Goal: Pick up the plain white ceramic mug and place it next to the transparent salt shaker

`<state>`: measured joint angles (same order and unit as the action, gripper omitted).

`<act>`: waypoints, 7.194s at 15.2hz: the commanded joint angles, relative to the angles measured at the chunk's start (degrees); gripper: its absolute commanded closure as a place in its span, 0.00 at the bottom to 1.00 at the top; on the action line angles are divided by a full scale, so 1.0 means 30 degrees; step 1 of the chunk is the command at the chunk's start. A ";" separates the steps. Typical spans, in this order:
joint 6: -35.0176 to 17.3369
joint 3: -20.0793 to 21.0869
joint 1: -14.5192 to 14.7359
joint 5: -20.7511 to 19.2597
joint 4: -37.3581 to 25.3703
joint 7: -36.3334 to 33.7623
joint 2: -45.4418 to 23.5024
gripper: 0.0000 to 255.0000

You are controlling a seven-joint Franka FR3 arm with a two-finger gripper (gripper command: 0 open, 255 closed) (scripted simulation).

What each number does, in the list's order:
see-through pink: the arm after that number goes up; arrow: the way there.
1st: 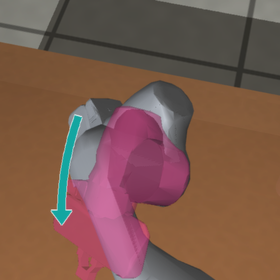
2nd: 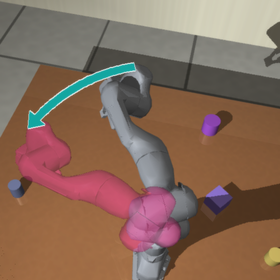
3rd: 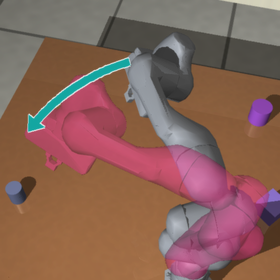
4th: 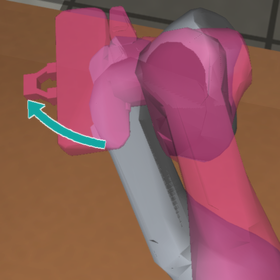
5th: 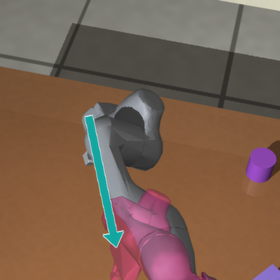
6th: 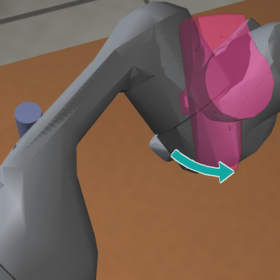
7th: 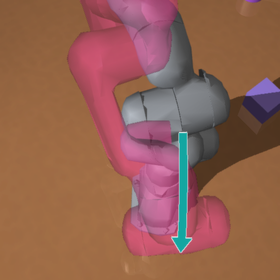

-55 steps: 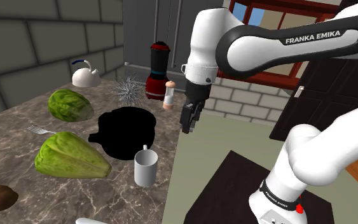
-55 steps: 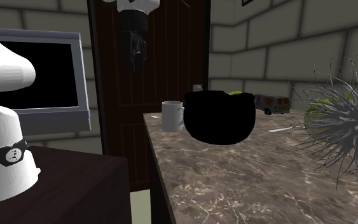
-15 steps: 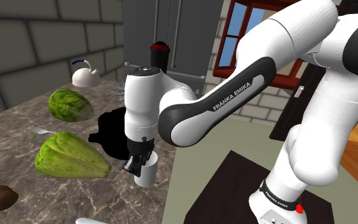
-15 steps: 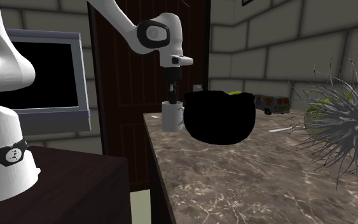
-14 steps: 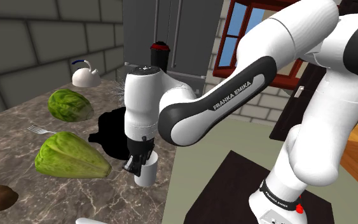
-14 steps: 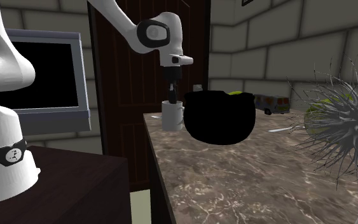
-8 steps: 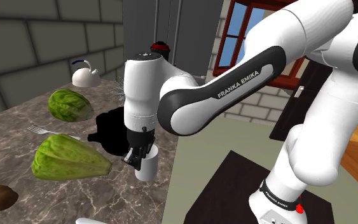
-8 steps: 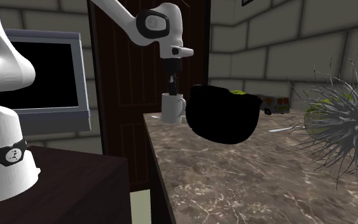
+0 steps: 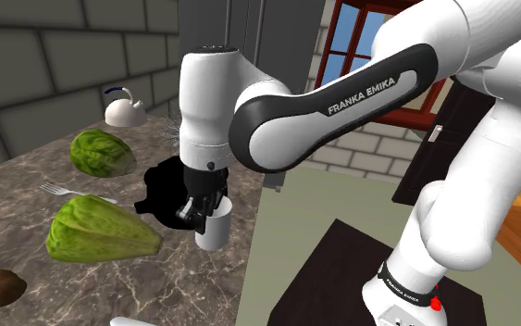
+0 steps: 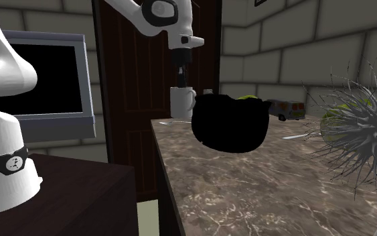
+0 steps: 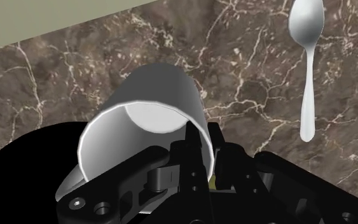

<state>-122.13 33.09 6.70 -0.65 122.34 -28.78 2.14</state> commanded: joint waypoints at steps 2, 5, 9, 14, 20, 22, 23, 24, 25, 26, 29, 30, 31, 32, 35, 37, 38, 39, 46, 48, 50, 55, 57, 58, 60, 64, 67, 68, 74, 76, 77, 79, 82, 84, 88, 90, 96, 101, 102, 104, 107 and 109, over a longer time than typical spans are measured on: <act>0.0739 -0.0058 -0.0025 0.0244 -0.0428 0.0209 0.0392 1.00; 0.1496 -0.0106 -0.0039 0.0418 -0.0944 0.0355 0.0679 1.00; 0.2508 -0.0173 -0.0057 0.0597 -0.1689 0.0512 0.0993 1.00; 0.3775 -0.0252 -0.0082 0.0747 -0.2714 0.0654 0.1278 1.00; 0.5302 -0.0328 -0.0116 0.0830 -0.4084 0.0752 0.1461 1.00; 0.5813 -0.0347 -0.0127 0.0837 -0.4577 0.0769 0.1483 1.00; 0.6070 -0.0356 -0.0132 0.0836 -0.4830 0.0774 0.1487 1.00; 0.6326 -0.0362 -0.0138 0.0833 -0.5088 0.0778 0.1486 1.00; 0.6584 -0.0368 -0.0143 0.0828 -0.5351 0.0779 0.1480 1.00; 0.6841 -0.0372 -0.0148 0.0820 -0.5618 0.0779 0.1468 1.00; 0.7619 -0.0379 -0.0161 0.0781 -0.6451 0.0766 0.1404 1.00; 0.7880 -0.0378 -0.0165 0.0762 -0.6739 0.0757 0.1372 1.00; 0.8141 -0.0376 -0.0168 0.0742 -0.7033 0.0747 0.1335 1.00; 0.8404 -0.0373 -0.0170 0.0719 -0.7332 0.0734 0.1292 1.00; 0.9089 -0.0355 -0.0174 0.0646 -0.8133 0.0693 0.1157 1.00; 0.9004 -0.0972 -0.0598 0.0867 -0.7631 0.1769 0.1636 1.00; 0.8968 -0.1278 -0.0801 0.0948 -0.7416 0.2293 0.1836 1.00; 0.8936 -0.1584 -0.0997 0.1011 -0.7224 0.2809 0.2009 1.00; 0.8782 -0.3623 -0.2332 0.1071 -0.6516 0.6207 0.2558 1.00; 0.8756 -0.4168 -0.2709 0.1004 -0.6514 0.7119 0.2515 1.00; 0.8739 -0.4687 -0.3098 0.0915 -0.6601 0.8009 0.2391 1.00; 0.8745 -0.5929 -0.4041 0.0634 -0.7211 1.0138 0.1737 1.00; 0.8774 -0.6389 -0.4420 0.0516 -0.7617 1.0956 0.1344 1.00; 0.8796 -0.6609 -0.4612 0.0458 -0.7855 1.1358 0.1120 1.00; 0.8857 -0.7044 -0.4984 0.0345 -0.8406 1.2148 0.0617 1.00; 0.9065 -0.7847 -0.5728 0.0150 -0.9817 1.3677 -0.0604 1.00; 0.9318 -0.8391 -0.6284 0.0040 -1.1173 1.4778 -0.1714 1.00; 0.9426 -0.8560 -0.6469 0.0011 -1.1689 1.5137 -0.2123 1.00; 1.0420 -0.9443 -0.7590 -0.0080 -1.5619 1.7189 -0.5064 1.00; 1.0941 -0.9686 -0.7967 -0.0083 -1.7358 1.7833 -0.6284 1.00; 1.1314 -0.9815 -0.8188 -0.0079 -1.8526 1.8200 -0.7079 1.00; 1.0665 -0.9809 -0.8215 -0.0065 -1.7631 1.8205 -0.6833 1.00; 0.9739 -0.9812 -0.8239 -0.0046 -1.6409 1.8213 -0.6537 1.00; 0.9147 -0.9814 -0.8253 -0.0036 -1.5662 1.8218 -0.6381 1.00; 0.8011 -0.9818 -0.8273 -0.0021 -1.4302 1.8225 -0.6157 1.00; 0.7464 -0.9820 -0.8282 -0.0017 -1.3679 1.8228 -0.6082 1.00; 0.5883 -0.9826 -0.8299 -0.0013 -1.2007 1.8232 -0.5991 1.00; 0.4623 -0.9832 -0.8307 -0.0019 -1.0806 1.8230 -0.6050 1.00; 0.4376 -0.9834 -0.8309 -0.0021 -1.0584 1.8230 -0.6075 1.00; 0.3887 -0.9836 -0.8310 -0.0026 -1.0158 1.8228 -0.6137 1.00; 0.3165 -0.9841 -0.8311 -0.0036 -0.9560 1.8223 -0.6263 1.00; 0.2690 -0.9844 -0.8311 -0.0044 -0.9189 1.8219 -0.6366 1.00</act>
<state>-113.29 3.56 -18.25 -0.76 94.23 25.90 -16.77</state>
